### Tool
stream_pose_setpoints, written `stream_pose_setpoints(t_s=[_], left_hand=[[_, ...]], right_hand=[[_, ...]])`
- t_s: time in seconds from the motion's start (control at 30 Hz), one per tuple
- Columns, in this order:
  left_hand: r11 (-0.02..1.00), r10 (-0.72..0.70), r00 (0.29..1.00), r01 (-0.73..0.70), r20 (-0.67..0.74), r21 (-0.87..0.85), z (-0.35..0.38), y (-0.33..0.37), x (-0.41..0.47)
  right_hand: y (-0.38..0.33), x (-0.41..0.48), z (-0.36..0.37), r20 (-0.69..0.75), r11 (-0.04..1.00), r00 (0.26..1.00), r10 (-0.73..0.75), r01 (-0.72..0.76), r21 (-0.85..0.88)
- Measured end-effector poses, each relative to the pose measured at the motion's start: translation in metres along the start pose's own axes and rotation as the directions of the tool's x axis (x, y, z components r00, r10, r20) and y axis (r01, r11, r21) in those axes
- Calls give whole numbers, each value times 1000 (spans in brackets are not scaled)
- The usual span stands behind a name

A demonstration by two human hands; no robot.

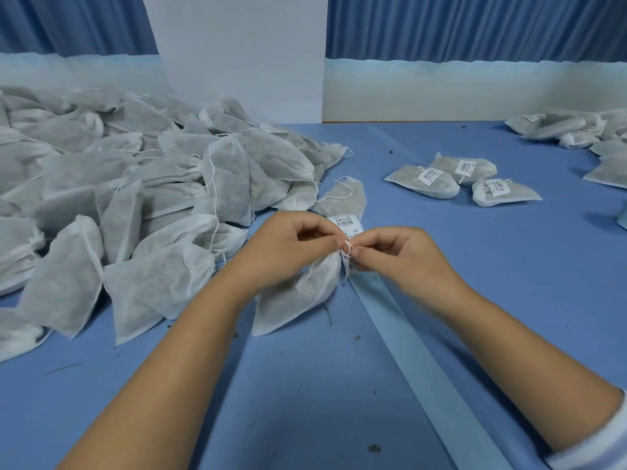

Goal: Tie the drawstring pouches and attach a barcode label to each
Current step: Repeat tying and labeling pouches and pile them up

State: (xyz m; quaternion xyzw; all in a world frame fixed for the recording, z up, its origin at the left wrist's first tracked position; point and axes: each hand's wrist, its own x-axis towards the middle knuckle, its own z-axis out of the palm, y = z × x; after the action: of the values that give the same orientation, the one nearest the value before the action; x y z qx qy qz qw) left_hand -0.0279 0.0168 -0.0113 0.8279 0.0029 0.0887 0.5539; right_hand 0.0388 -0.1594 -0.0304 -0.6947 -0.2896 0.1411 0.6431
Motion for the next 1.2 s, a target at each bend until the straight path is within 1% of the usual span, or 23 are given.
stream_pose_setpoints(t_s=[0.07,0.17,0.27,0.4,0.53,0.67,0.8,0.9,0.97,1.1,1.2], left_hand=[[999,-33,999,33,-17,-31,-1,0,1],[998,-58,998,58,-10,-25,-3,1,2],[995,-104,993,104,55,9,-3,1,1],[987,-163,982,161,97,29,-2,2,1],[982,-188,978,189,91,-4,-3,2,1],[979,-198,975,202,102,-35,-3,1,1],[974,-218,961,224,170,-18,-2,1,1],[971,-240,962,240,128,17,-3,2,1],[972,-236,965,235,111,25,-5,2,2],[984,-176,975,171,136,44,-4,2,0],[988,-151,983,149,103,30,-3,1,1]], right_hand=[[1,0,2,0,1000,1000,-3,3,29],[0,-1,2,-35,999,999,-27,28,35],[-3,-1,0,-53,993,994,-93,88,-79],[-4,-2,3,-76,985,992,-101,89,-150],[-4,-3,4,-76,987,993,-93,82,-137],[-3,-2,2,-81,986,989,-127,116,-123],[-1,-3,3,-71,978,985,-159,147,-150],[-2,-2,1,-88,978,979,-185,174,-115],[-3,-1,-1,-69,984,983,-172,167,-68],[-5,-1,-1,28,993,996,-86,84,82],[-6,-2,-1,45,994,998,-50,46,100]])
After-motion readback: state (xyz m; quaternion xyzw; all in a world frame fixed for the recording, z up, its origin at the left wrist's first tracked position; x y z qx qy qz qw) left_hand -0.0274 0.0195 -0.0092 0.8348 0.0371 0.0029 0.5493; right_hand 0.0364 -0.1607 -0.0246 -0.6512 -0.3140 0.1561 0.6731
